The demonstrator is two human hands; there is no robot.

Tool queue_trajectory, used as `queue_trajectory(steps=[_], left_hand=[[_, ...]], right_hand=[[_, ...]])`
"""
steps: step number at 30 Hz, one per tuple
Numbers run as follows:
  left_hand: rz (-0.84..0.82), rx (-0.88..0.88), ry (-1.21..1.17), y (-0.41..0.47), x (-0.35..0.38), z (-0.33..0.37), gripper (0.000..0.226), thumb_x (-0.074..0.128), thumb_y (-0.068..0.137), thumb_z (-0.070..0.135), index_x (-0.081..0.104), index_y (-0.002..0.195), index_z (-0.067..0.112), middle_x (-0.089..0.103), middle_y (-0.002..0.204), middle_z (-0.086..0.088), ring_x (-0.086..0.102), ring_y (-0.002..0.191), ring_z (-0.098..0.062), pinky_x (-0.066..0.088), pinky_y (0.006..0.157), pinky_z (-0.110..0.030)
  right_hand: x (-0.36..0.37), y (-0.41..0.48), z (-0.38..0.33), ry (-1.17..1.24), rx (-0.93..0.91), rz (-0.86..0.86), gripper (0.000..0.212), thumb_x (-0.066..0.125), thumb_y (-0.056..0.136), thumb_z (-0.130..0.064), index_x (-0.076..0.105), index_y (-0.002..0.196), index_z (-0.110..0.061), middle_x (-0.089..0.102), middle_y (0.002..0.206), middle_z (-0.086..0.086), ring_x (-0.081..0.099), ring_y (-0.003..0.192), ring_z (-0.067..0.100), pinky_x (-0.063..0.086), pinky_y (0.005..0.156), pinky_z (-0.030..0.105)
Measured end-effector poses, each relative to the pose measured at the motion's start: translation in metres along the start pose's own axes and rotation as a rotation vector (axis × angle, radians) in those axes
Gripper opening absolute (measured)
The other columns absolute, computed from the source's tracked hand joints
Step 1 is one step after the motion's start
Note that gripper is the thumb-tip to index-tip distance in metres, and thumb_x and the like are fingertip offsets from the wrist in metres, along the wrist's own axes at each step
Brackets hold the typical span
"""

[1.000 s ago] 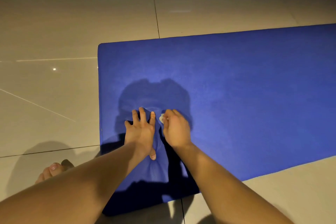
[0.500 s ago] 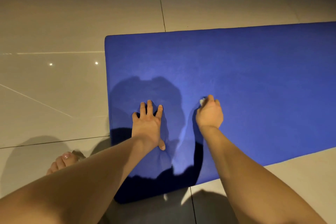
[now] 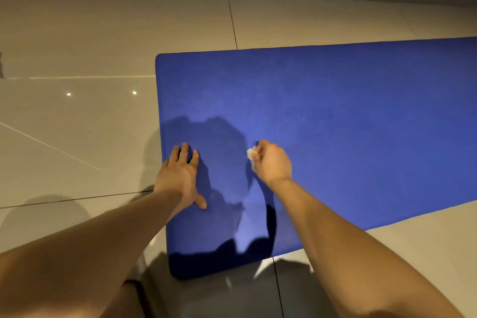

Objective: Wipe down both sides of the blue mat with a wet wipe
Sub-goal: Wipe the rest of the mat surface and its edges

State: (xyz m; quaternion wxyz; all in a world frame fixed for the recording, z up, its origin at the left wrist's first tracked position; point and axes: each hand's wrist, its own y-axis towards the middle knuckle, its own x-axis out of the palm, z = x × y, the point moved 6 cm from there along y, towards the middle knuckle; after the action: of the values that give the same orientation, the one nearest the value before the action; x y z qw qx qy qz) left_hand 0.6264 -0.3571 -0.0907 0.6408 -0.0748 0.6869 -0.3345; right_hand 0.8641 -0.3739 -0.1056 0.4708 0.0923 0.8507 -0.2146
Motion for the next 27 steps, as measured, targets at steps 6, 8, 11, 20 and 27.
queue_trajectory(steps=[6,8,11,20,27], left_hand=[[-0.024,-0.038,0.083,0.004,0.001,0.004,0.148,0.084,0.057,0.072,-0.003,0.161,0.011,-0.010,0.166,-0.014,-0.006,0.154,-0.037,0.023,0.122,-0.044],[-0.025,-0.041,0.113,0.004,0.000,0.007,0.148,0.084,0.055,0.072,0.001,0.160,0.008,-0.006,0.165,-0.016,-0.001,0.153,-0.039,0.028,0.119,-0.044],[-0.018,-0.059,0.184,0.005,-0.003,0.013,0.148,0.086,0.052,0.072,0.008,0.157,0.003,0.004,0.162,-0.020,0.012,0.149,-0.041,0.038,0.111,-0.043],[-0.051,-0.104,0.260,0.010,-0.003,0.020,0.148,0.087,0.050,0.071,0.012,0.153,-0.004,0.007,0.157,-0.026,0.019,0.143,-0.046,0.043,0.103,-0.045],[-0.059,-0.115,0.276,0.009,-0.006,0.023,0.148,0.088,0.052,0.069,0.012,0.154,-0.007,0.008,0.157,-0.029,0.020,0.142,-0.048,0.044,0.103,-0.044]], right_hand=[[-0.028,0.006,0.045,0.067,0.280,0.162,0.018,0.058,0.099,-0.023,0.055,0.110,-0.009,0.069,0.107,0.013,0.063,0.099,0.037,0.046,0.070,0.039],[-0.014,0.000,0.020,0.071,0.220,0.168,0.018,0.057,0.096,-0.013,0.055,0.113,-0.007,0.068,0.108,0.016,0.063,0.100,0.037,0.037,0.068,0.033],[0.030,-0.024,-0.038,0.058,0.011,0.086,0.020,0.052,0.099,-0.015,0.056,0.117,-0.007,0.064,0.111,0.018,0.062,0.099,0.039,0.036,0.070,0.035],[0.000,-0.033,0.018,-0.208,-0.112,0.033,0.037,0.054,0.087,-0.005,0.068,0.118,-0.020,0.060,0.117,0.012,0.063,0.095,0.040,0.049,0.075,0.039],[-0.003,-0.041,0.029,-0.177,0.067,0.139,0.028,0.049,0.083,-0.003,0.070,0.094,-0.018,0.060,0.103,0.014,0.063,0.089,0.038,0.041,0.066,0.035]])
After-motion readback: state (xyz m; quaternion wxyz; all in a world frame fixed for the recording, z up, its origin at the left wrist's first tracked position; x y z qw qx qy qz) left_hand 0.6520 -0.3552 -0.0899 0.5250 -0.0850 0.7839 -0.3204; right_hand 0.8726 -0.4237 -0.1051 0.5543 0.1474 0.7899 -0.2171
